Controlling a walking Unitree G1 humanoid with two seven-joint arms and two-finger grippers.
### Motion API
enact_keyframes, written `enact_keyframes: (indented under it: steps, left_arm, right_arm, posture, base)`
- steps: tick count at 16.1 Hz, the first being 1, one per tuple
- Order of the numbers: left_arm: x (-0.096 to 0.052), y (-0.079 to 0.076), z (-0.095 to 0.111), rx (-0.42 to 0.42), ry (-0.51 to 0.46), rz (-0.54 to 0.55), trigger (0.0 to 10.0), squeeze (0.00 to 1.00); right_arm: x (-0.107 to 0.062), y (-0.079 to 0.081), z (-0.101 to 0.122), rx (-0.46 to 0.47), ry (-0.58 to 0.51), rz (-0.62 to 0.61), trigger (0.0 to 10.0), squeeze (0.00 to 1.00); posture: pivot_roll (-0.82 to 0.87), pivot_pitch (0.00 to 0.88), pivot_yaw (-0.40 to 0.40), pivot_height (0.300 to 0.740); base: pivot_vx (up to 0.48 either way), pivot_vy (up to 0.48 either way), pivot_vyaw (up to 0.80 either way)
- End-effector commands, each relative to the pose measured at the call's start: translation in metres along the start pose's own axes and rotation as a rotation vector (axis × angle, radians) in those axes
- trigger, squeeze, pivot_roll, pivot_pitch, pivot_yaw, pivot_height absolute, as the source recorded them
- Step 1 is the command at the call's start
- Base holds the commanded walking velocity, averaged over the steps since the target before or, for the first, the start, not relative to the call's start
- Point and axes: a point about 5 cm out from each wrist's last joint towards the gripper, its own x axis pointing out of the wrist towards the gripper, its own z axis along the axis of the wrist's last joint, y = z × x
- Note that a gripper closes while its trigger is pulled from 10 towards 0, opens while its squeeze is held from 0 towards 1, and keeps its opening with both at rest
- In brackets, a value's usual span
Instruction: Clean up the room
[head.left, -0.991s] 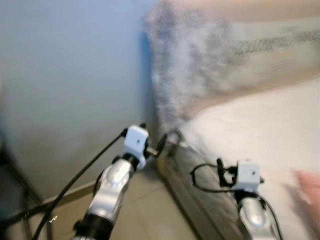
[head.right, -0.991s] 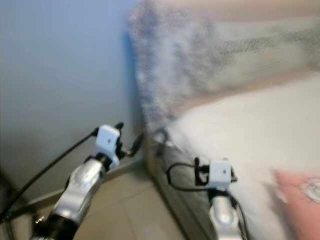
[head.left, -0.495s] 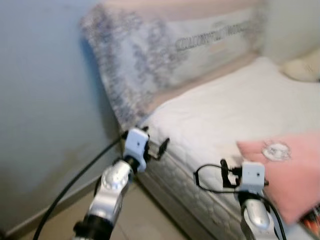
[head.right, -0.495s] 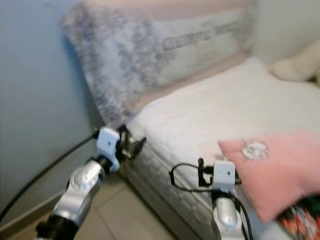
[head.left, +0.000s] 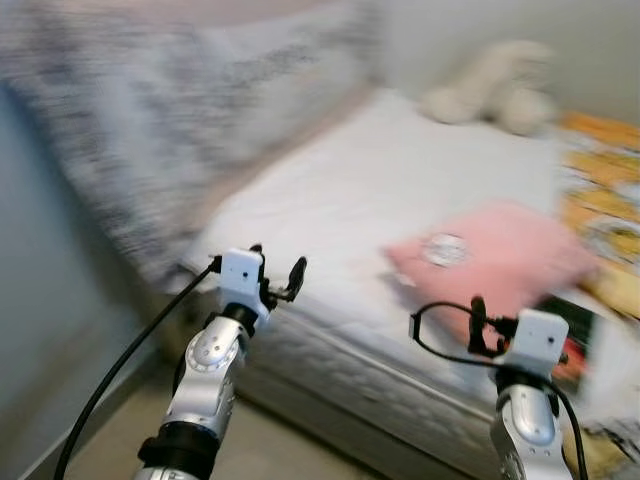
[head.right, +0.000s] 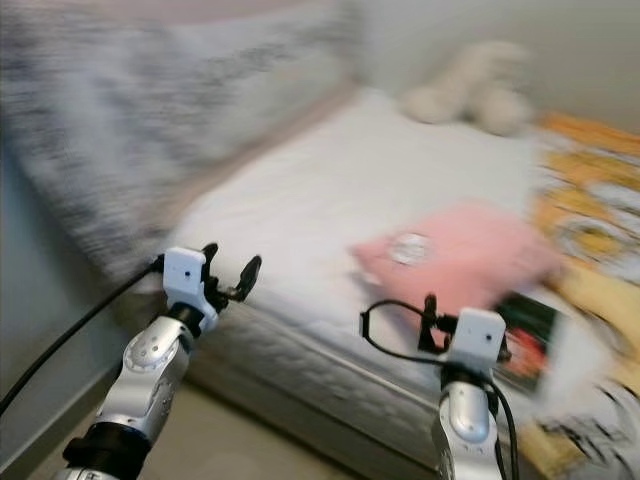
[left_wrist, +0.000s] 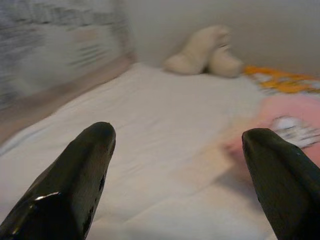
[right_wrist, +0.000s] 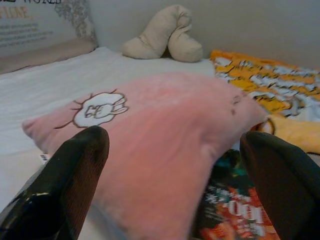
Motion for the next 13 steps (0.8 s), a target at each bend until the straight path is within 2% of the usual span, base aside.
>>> enact_keyframes:
  steps: [1,5,6,7,9,13]
  left_arm:
    - [0.01,-0.01,0.013,-0.02,-0.041,-0.025,10.0,0.0]
    - [0.014,-0.01,0.013,0.008,-0.044,-0.026,10.0,0.0]
    - [0.014,-0.011,0.013,0.052,-0.04,-0.036,10.0,0.0]
    - [0.014,-0.014,0.014,0.042,-0.053,-0.075,10.0,0.0]
    - [0.011,-0.012,0.011,0.041,-0.036,-0.082,10.0,0.0]
    - [0.007,-0.01,-0.002,0.143,0.029,-0.088,10.0,0.0]
  right_arm:
    - [0.0,0.01,0.0,-0.017,0.0,0.048,10.0,0.0]
    - [0.001,0.008,-0.005,-0.011,0.023,0.048,10.0,0.0]
    - [0.001,0.007,-0.004,-0.009,0.022,0.047,10.0,0.0]
    - [-0.001,0.007,-0.006,-0.012,0.028,0.051,10.0,0.0]
    - [-0.003,0.008,-0.008,-0.009,0.041,0.064,10.0,0.0]
    - [-0.009,0.011,-0.012,0.006,0.059,0.084,10.0,0.0]
  posture:
    - [0.12,0.0,-0.032,0.74]
    - [0.11,0.0,-0.032,0.74]
    - [0.11,0.0,-0.03,0.74]
    - [0.11,0.0,-0.027,0.74]
    - [0.1,0.0,-0.024,0.74]
    - [0.1,0.0,-0.024,0.74]
  base:
    - [0.0,0.0,-0.66]
    - [0.0,0.0,-0.68]
    - [0.0,0.0,-0.68]
    - [0.0,0.0,-0.68]
    - [0.0,0.48,-0.68]
    - [0.0,0.48,-0.68]
